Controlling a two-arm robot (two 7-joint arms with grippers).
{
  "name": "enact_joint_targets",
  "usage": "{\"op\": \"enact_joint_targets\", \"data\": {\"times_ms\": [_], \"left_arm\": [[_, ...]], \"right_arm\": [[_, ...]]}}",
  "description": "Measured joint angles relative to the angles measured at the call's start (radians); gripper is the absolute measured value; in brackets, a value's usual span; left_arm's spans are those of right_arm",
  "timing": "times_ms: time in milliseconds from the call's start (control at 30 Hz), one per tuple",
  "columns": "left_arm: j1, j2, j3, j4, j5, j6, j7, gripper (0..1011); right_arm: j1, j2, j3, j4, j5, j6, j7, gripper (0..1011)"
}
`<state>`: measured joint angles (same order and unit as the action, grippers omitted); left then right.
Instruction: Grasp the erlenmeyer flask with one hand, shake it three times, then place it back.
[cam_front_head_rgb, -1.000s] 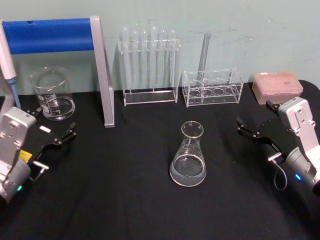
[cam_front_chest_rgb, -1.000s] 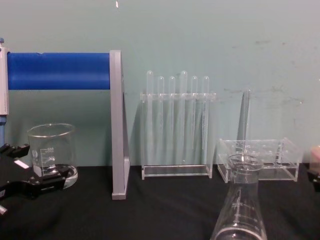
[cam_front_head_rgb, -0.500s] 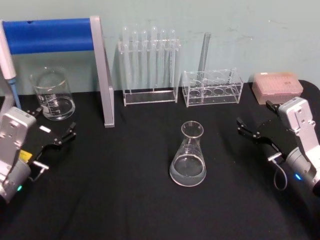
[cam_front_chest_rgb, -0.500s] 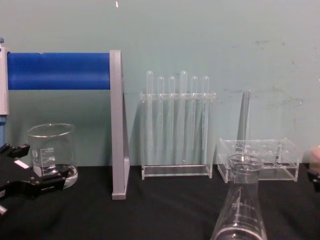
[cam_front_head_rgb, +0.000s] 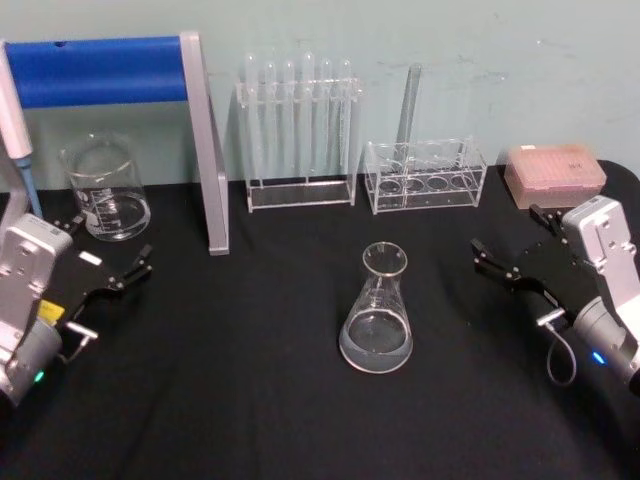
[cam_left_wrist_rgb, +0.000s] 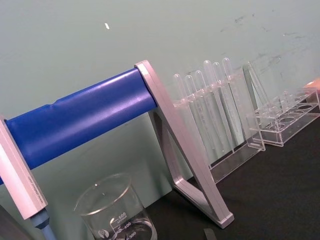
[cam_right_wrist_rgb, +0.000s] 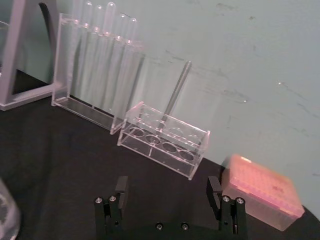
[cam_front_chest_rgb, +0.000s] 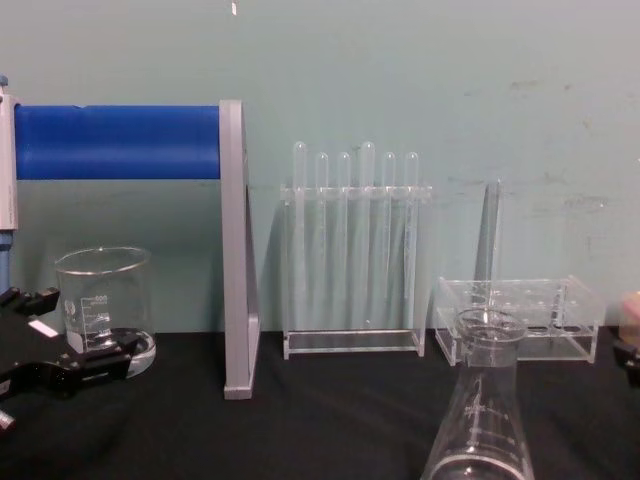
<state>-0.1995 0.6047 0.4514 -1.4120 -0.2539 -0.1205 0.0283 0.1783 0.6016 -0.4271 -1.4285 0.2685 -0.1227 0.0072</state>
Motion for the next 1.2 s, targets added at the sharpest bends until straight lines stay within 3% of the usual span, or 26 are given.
{"op": "enact_joint_targets", "data": {"times_ms": [733, 933, 1200], "left_arm": [[0.000, 0.000, 0.000, 0.000, 0.000, 0.000, 0.000, 1001], [0.000, 0.000, 0.000, 0.000, 0.000, 0.000, 0.000, 1001], [0.000, 0.000, 0.000, 0.000, 0.000, 0.000, 0.000, 1001]], "right_arm": [[-0.193, 0.062, 0.080, -0.217, 0.180, 0.011, 0.242, 1000], [-0.208, 0.049, 0.082, -0.239, 0.205, 0.017, 0.295, 1000], [-0.191, 0.011, 0.065, -0.230, 0.191, 0.021, 0.328, 1000]]}}
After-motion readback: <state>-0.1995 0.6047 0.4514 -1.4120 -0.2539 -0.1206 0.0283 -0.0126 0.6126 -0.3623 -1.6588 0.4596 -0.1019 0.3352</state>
